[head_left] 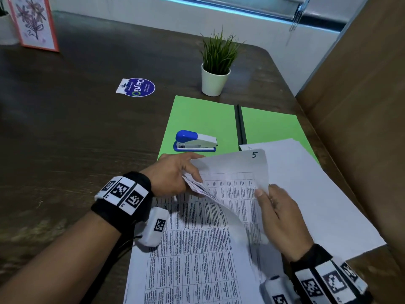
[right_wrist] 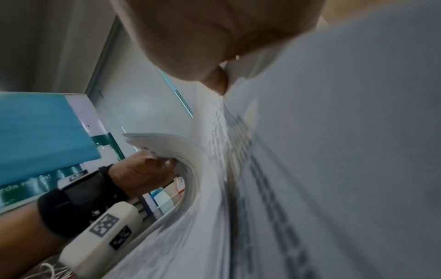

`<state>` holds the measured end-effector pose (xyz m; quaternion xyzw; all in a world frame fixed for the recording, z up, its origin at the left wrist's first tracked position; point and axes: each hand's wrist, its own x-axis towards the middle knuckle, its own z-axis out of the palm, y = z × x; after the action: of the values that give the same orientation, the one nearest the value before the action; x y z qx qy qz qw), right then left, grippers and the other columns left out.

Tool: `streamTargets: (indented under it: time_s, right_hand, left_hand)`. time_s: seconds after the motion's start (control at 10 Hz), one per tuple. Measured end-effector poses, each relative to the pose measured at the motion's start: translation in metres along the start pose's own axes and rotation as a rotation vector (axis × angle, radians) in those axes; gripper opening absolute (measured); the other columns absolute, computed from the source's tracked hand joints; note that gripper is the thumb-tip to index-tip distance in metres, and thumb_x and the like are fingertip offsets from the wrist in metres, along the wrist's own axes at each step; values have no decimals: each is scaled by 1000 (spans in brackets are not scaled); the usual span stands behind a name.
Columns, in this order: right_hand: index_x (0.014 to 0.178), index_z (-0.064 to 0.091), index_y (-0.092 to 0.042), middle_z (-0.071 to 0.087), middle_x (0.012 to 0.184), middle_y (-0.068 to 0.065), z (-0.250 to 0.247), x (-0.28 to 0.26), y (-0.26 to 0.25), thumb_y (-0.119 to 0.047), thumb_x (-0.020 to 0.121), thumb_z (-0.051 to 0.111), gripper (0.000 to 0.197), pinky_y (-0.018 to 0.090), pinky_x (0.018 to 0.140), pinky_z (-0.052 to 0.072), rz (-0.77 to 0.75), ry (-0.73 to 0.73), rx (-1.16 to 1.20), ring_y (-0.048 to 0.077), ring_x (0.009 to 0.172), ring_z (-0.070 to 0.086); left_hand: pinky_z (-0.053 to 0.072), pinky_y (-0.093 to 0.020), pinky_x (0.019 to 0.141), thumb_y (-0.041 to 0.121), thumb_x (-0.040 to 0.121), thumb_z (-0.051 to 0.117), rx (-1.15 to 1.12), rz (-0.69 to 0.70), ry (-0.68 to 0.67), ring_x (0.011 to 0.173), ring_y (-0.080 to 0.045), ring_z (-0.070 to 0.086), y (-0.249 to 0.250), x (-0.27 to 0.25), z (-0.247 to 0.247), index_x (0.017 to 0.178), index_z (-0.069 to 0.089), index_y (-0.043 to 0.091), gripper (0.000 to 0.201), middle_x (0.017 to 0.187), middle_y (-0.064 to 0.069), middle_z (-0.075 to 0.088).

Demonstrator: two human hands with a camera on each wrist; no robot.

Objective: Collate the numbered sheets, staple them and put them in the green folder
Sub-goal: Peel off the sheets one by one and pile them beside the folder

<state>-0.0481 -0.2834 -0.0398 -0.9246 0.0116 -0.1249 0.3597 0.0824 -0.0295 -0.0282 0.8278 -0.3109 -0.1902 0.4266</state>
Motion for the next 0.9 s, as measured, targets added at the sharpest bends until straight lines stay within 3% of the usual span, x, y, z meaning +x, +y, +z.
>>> streamTargets:
  time_s: [0.1,0.2,0.3,0.4,0.5,0.6,0.7,0.8,0.9]
  right_hand:
    - [94,56,-37,59,83,-20,-1,-2,-2,-23,105,39,24,18,71,41,0,28,90,1,79,55]
    - [111,65,-27,70,95,-20,4,-4,-4,-23,105,38,27,20,79,47,111,-138,242,-3,89,63]
    - [123,64,-23,72,115,-12,9,0,-10,-18,106,39,32,25,97,47,190,-294,421,6,111,64]
    - [112,67,-22,74,102,-17,-4,6,-15,-21,105,41,27,18,87,49,151,-174,401,2,99,67]
    - [66,44,-21,48,57,-14,-38,21,-29,-26,101,46,36,13,52,31,20,87,202,-2,53,40]
    - [62,43,-5,30,56,-7,-81,38,-40,-25,100,52,45,26,49,24,-29,211,73,4,52,28]
    - [68,51,2,41,55,2,-125,61,-49,-32,99,56,46,23,46,31,-49,319,-48,4,51,33]
    - [78,56,-6,57,71,27,-158,91,-22,-61,94,50,58,39,54,48,44,526,-160,11,60,44]
    - [77,60,-7,59,70,23,-293,208,51,-52,96,54,49,38,52,47,-156,509,-195,15,58,49]
  left_hand:
    - [50,-34,105,27,65,90,-3,-1,17,119,-5,61,2,1,-1,73,76,48,26,134,25,57]
    - [50,-35,105,25,66,90,-17,-20,-1,118,-5,60,3,0,0,69,74,50,30,132,23,58]
    - [47,-39,108,37,63,91,-33,-32,-34,122,-4,57,0,0,0,72,77,44,18,130,26,58]
    - [45,-43,110,57,59,86,-35,10,-49,127,-6,54,-4,2,-4,79,79,39,28,136,25,54]
    - [48,-42,105,70,56,79,-30,40,-41,124,-5,57,-7,2,-7,80,80,37,41,135,24,55]
    - [50,-42,103,71,54,80,8,23,-47,122,-5,57,-11,3,-4,80,78,43,38,131,20,58]
    - [45,-40,108,58,57,86,34,-27,-72,127,-3,54,-9,4,-2,76,76,48,24,136,22,54]
    - [44,-41,110,58,55,82,37,-34,-56,126,-3,54,-5,3,-1,78,78,42,29,137,25,52]
    - [44,-41,110,48,62,89,47,-55,-54,127,-2,53,-6,4,1,79,78,37,23,136,27,52]
